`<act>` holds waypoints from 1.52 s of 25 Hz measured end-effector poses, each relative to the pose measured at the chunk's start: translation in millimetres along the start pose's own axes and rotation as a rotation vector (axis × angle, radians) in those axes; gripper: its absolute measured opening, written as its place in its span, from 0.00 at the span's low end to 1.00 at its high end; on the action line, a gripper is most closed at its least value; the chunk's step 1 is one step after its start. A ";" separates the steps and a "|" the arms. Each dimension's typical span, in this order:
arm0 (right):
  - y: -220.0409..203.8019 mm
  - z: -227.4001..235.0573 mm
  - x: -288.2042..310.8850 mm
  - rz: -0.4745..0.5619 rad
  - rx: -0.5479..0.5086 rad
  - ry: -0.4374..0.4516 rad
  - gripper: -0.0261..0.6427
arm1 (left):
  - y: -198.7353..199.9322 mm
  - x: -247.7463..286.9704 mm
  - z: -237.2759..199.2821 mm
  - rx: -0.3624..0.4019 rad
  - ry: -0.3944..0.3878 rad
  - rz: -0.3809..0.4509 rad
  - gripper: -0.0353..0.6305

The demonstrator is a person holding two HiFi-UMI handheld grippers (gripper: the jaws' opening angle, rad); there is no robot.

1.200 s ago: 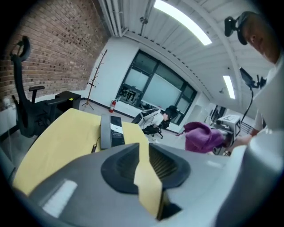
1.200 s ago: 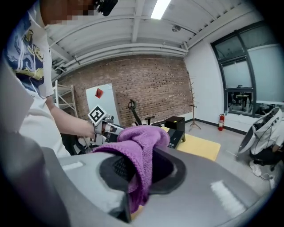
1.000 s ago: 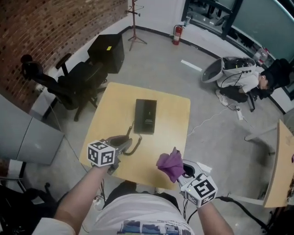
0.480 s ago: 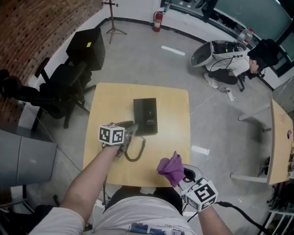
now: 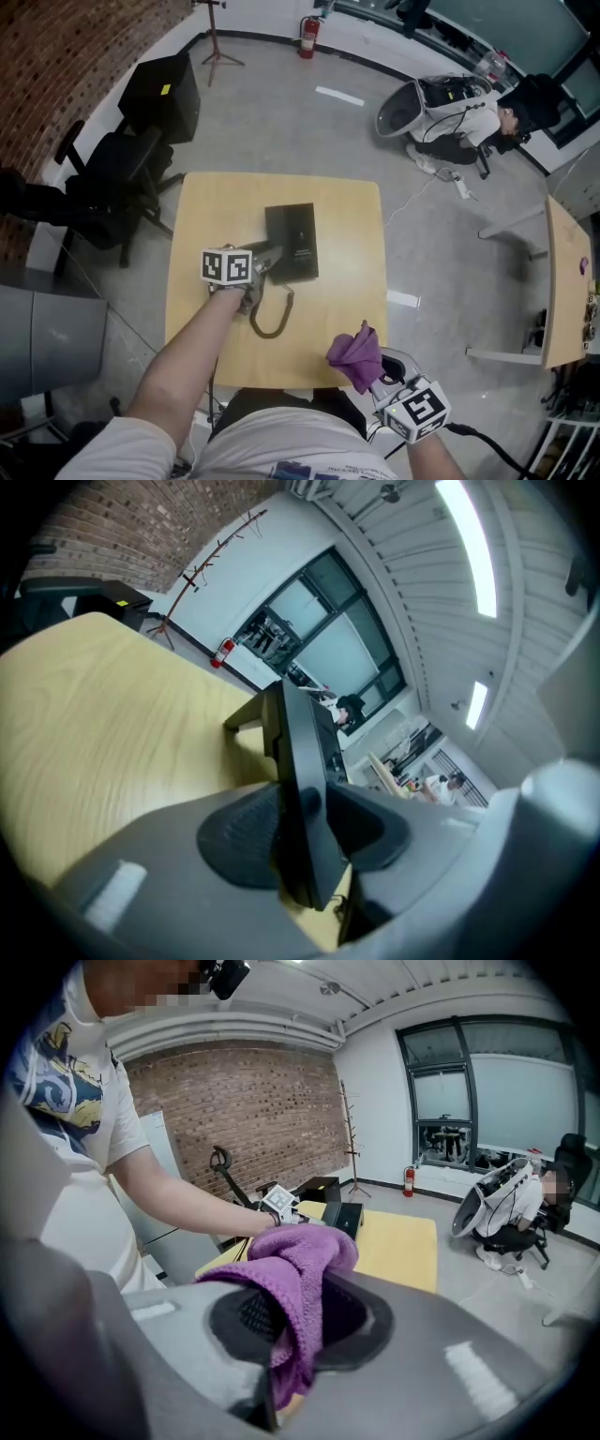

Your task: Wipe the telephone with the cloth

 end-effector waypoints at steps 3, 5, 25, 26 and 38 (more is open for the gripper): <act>0.3 0.5 -1.7 0.003 0.012 -0.017 0.10 | 1.3 2.4 -0.2 -0.011 -0.015 -0.014 0.26; 0.8 0.8 -3.6 0.000 0.017 -0.019 0.10 | 1.5 1.1 1.3 -0.010 -0.011 -0.016 0.26; 6.7 11.8 -12.2 0.037 -0.004 -0.001 0.10 | 0.8 -26.2 26.9 0.007 0.140 0.050 0.18; 8.3 12.9 -12.9 0.038 -0.009 0.005 0.10 | 0.3 -29.6 28.2 -0.005 0.136 0.057 0.18; 43.4 38.9 -19.0 0.113 -0.107 0.085 0.10 | -14.8 -87.5 98.0 -0.232 -0.174 0.208 0.17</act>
Point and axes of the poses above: the fingertips, and each gripper's own axes: x forward along the fingers, z to its right, y out of its top, the point moved 5 cm from there along -x, backward along the fingers, and after that the axes turned 13 degrees about y, right-handed, at the moved point
